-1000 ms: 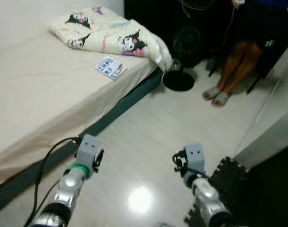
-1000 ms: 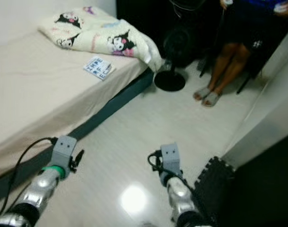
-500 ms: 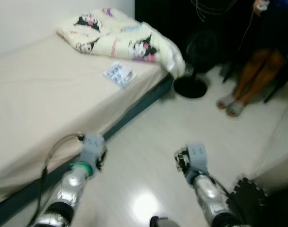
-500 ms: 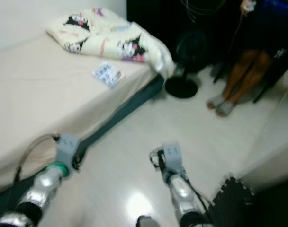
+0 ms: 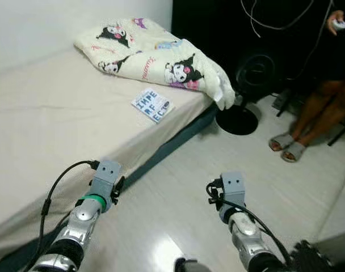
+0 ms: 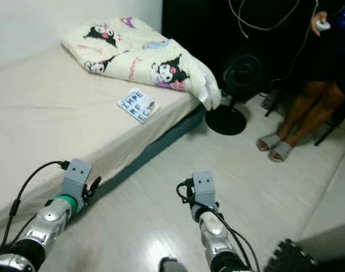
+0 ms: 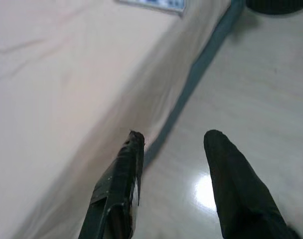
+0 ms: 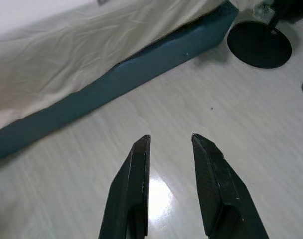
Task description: Clean up the room
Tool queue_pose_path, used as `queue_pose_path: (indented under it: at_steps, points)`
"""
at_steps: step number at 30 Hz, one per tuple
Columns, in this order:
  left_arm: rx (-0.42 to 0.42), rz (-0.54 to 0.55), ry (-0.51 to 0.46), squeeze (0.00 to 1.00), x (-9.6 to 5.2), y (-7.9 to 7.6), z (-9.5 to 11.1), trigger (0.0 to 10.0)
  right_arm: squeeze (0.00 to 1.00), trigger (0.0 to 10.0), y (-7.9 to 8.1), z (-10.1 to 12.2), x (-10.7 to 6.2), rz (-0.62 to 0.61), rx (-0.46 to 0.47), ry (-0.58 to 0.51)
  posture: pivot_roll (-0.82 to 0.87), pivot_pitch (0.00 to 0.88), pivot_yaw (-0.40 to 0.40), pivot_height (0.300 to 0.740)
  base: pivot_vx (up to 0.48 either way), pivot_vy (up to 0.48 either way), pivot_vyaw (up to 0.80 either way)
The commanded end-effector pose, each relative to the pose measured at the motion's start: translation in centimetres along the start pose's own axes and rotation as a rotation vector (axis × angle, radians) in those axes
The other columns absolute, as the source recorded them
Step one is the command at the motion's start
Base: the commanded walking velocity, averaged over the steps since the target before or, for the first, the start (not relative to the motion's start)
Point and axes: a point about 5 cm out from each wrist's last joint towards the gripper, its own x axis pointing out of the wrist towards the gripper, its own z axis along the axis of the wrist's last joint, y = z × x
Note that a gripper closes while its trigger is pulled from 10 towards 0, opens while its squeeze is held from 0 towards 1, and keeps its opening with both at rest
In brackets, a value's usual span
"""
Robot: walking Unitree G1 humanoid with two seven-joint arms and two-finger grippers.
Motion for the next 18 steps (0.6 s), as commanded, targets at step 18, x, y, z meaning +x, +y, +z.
queue_pose_path:
  at_steps: [18]
  points:
    - [0.003,-0.001,0.048,0.0,-0.36,0.04,-1.1,10.0,0.0,10.0,0.5,-0.15,0.03,0.02,-0.068,0.014,0.01,0.035,0.067,0.74,0.275,0.014,0.3]
